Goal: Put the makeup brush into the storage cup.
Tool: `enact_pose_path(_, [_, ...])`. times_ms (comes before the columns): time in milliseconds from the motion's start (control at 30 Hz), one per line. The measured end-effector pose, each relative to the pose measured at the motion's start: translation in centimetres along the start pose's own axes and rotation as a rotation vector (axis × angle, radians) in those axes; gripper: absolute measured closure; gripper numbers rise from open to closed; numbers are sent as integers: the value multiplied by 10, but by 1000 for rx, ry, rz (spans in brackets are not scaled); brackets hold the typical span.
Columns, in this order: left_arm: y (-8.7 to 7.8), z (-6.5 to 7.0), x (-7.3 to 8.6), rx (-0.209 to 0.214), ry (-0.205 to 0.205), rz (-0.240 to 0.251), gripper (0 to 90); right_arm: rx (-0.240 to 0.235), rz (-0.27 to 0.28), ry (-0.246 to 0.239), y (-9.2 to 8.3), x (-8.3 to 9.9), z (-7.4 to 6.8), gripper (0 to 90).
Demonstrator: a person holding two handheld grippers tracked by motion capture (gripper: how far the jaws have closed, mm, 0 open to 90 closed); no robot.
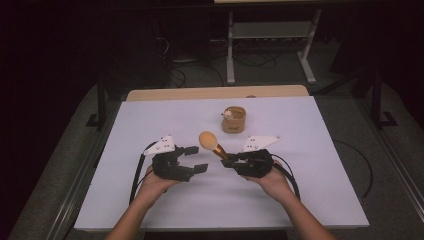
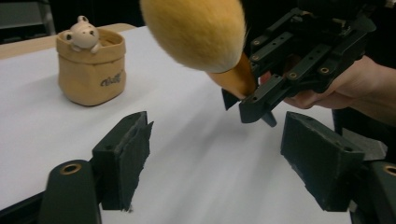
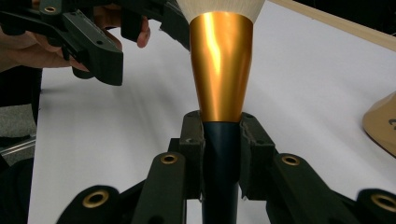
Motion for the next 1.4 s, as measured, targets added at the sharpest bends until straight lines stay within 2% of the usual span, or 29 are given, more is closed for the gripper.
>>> enact_pose_path(167, [4, 1, -2, 13, -15, 7, 289, -4, 9, 0, 3, -1, -2, 733])
enact_pose_path(400, [8, 2, -6, 26, -19, 16, 389, -9, 15, 5, 6, -2, -3, 733])
enact_pose_path(533, [11, 3, -6, 35, -30, 13, 411, -10, 21, 9, 7, -3, -4, 733])
enact_pose_path(1000, [17, 3, -11, 31, -43, 9, 488, -14, 32, 9, 10, -4, -7, 732])
enact_pose_path(1267, [19, 2, -17, 3, -49, 26, 512, -10, 42, 8, 12, -5, -9, 732])
enact_pose_path(1400, [22, 3, -17, 2, -56, 22, 514, -6, 50, 23, 13, -7, -10, 732])
Point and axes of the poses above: each handheld gripper's, and its own axes: y roughly forward along the jaws, x roughly out of its underside, z roughly to its right, the point moved 5 cm from there along y, roughly forward along the jaws, and after that the axes turned 6 degrees about y, right-handed, at the moved point
